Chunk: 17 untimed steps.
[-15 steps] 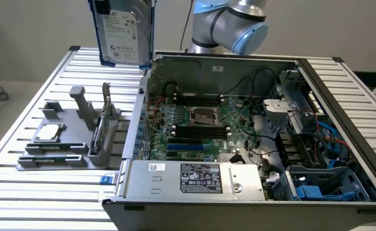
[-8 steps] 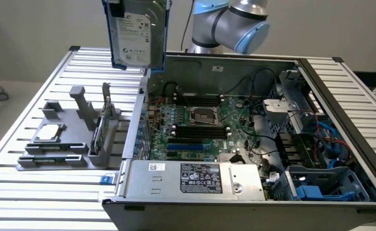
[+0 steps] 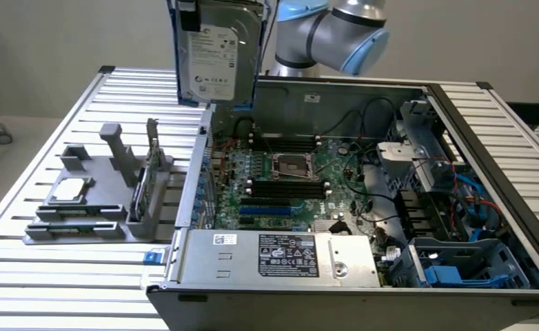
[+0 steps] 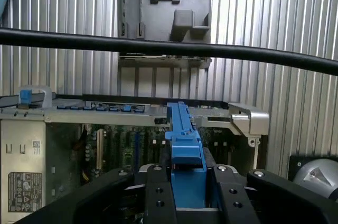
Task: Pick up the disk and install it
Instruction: 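Pick up the disk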
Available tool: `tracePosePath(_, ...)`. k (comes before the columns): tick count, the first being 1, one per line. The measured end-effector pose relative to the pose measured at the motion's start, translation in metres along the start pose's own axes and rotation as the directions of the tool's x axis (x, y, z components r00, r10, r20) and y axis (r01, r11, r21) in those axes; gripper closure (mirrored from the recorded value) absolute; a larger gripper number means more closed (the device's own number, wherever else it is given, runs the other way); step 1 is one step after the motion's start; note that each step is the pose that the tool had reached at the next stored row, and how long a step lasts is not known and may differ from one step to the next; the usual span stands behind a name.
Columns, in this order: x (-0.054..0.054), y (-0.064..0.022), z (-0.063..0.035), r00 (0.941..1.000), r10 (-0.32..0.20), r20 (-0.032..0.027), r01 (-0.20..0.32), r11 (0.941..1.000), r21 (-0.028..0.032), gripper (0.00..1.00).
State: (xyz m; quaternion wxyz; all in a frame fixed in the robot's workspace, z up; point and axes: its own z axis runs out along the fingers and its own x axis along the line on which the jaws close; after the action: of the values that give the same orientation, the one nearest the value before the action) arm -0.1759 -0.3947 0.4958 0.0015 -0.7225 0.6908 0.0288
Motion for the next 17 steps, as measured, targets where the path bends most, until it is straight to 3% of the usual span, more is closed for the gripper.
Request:
tracePosePath(2,0.006,-0.0046,-0.0004,1.0,0.0,0.0003,0.0,1.0,-0.0058,0.67)
tracePosePath(4,0.012,-0.0107,-0.0009,1.0,0.0,0.0004,0.0,1.0,-0.008,0.67)
tracePosePath(17,0.034,-0.0688,-0.0041,1.0,0.0,0.0003,0.0,1.0,-0.0084,0.67)
